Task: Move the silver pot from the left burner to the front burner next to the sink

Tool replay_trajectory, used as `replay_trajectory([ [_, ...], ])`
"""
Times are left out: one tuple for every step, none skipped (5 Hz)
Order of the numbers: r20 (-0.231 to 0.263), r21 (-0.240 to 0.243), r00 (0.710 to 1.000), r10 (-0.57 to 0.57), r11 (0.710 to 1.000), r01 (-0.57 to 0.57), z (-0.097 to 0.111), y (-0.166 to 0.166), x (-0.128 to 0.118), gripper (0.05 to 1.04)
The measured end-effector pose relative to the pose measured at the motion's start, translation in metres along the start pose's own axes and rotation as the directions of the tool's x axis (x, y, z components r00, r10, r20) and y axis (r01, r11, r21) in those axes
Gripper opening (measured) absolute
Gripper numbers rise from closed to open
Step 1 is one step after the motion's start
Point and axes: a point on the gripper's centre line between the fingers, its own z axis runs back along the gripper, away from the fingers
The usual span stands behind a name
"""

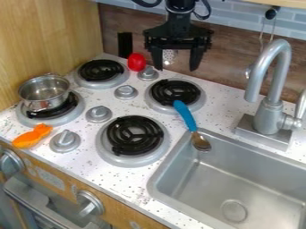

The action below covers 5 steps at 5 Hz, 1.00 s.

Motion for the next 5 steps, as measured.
replay_trajectory([
  [-0.034, 0.023, 0.999, 0.002, 1.000, -0.002, -0.014, 0.004, -0.006, 1.002],
  [-0.047, 0.079, 0.997, 0.062, 0.995, -0.058, -0.019, 0.025, -0.012, 1.002],
  [-0.007, 0.094, 0.993, 0.120, 0.989, -0.118, 0.000, 0.050, -0.014, 1.002],
  [0.035, 0.125, 0.981, 0.191, 0.973, -0.194, 0.017, 0.084, -0.021, 1.002],
  [0.044, 0.165, 0.973, 0.225, 0.959, -0.229, 0.022, 0.122, -0.025, 1.002],
])
